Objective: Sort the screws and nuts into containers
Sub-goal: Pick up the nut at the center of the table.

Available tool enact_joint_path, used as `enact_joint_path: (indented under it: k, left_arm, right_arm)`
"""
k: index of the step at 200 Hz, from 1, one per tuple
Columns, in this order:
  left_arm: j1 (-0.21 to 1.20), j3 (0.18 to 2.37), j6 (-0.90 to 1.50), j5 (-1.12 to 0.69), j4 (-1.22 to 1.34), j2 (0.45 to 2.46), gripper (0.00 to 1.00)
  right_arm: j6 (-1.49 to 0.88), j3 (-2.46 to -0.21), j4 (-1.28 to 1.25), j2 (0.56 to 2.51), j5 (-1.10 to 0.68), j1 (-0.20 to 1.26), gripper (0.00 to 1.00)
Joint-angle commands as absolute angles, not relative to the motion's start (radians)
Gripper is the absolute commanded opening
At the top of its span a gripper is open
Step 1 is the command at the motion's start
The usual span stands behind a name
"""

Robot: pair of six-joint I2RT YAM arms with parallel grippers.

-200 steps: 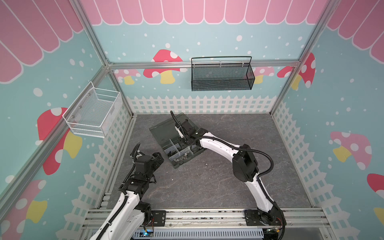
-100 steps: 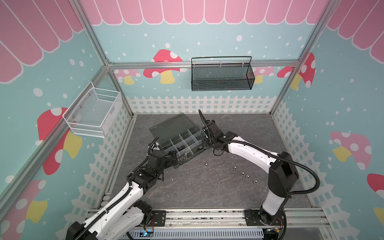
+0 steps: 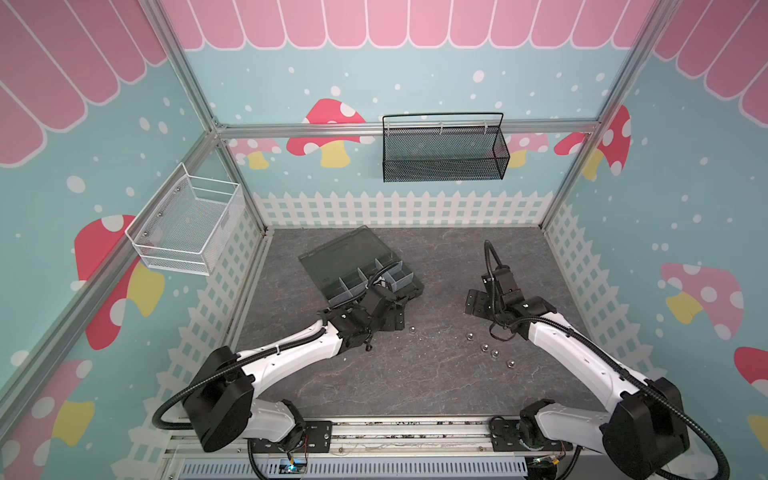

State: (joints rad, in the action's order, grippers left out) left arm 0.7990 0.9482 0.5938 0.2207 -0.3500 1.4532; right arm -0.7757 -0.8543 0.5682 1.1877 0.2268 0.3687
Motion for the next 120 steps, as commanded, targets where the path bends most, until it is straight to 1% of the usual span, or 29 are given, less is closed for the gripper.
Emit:
enact_joint_path:
  k: [1,26,73,96,120]
  left_arm:
    - [0.829,1.036,0.542,0.138,-0.402,1.546,0.92]
    - [0.845,1.123,0.524,0.085,-0.448,1.67,0.83]
    - [0.851,1.255,0.48,0.061,-0.582,1.84,0.61]
    - [0.853,1.299,0.463,0.054,-0.629,1.893,0.57]
    - [0.857,1.331,0.451,0.056,-0.656,1.929,0.57]
  right_arm:
    - [-0.843,-0.803,0.641,1.122,0.253,0.326,0.97]
    - [-0.853,-0.763,0.665,1.057,0.266,0.278,0.97]
    - [-0.872,-0.74,0.707,1.014,0.298,0.25,0.97]
    - [-0.877,-0.737,0.706,1.015,0.3,0.25,0.97]
    - [-0.876,-0.742,0.707,1.023,0.306,0.249,0.97]
